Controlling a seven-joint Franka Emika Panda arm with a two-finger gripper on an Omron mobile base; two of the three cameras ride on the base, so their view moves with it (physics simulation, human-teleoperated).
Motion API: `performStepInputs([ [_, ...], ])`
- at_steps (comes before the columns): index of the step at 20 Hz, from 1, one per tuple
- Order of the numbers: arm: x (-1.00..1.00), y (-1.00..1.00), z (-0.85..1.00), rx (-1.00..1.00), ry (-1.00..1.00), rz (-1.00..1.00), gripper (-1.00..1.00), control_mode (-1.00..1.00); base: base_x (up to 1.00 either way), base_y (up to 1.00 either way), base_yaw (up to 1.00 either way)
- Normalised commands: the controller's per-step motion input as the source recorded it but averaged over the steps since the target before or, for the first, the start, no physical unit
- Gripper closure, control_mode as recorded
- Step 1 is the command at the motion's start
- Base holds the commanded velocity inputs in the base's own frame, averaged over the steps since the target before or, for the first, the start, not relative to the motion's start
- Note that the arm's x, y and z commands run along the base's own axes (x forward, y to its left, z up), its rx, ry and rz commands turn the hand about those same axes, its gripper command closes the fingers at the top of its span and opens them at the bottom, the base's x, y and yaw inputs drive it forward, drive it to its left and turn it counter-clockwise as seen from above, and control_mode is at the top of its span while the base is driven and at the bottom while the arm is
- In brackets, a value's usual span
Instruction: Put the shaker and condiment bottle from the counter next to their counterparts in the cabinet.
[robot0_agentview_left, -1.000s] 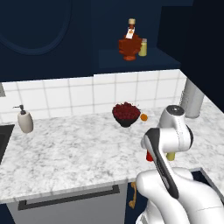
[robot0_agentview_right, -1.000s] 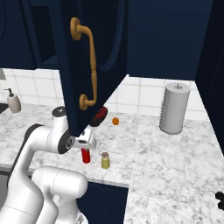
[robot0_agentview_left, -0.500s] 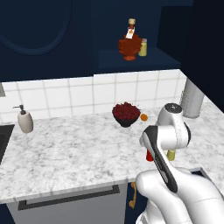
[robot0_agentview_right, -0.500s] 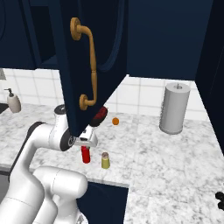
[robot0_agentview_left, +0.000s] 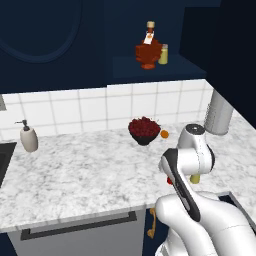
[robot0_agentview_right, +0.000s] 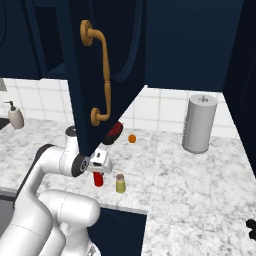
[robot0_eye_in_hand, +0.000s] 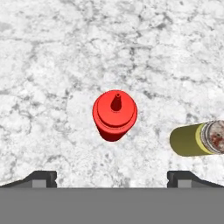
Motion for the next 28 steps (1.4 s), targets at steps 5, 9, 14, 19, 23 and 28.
performStepInputs([
  [5, 0.07, 0.00, 0.00, 0.00, -0.01, 0.00, -1.00, -1.00, 0.00, 0.00, 0.00],
  [9, 0.13, 0.00, 0.00, 0.00, 0.00, 0.00, -1.00, -1.00, 0.00, 0.00, 0.00],
  [14, 0.23, 0.00, 0.00, 0.00, 0.00, 0.00, -1.00, -1.00, 0.00, 0.00, 0.00],
  [19, 0.17, 0.00, 0.00, 0.00, 0.00, 0.00, -1.00, -1.00, 0.00, 0.00, 0.00],
  [23, 0.06, 0.00, 0.00, 0.00, 0.00, 0.00, -1.00, -1.00, 0.00, 0.00, 0.00],
  [28, 0.00, 0.00, -0.30, 0.00, 0.03, 0.00, -1.00, -1.00, 0.00, 0.00, 0.00],
])
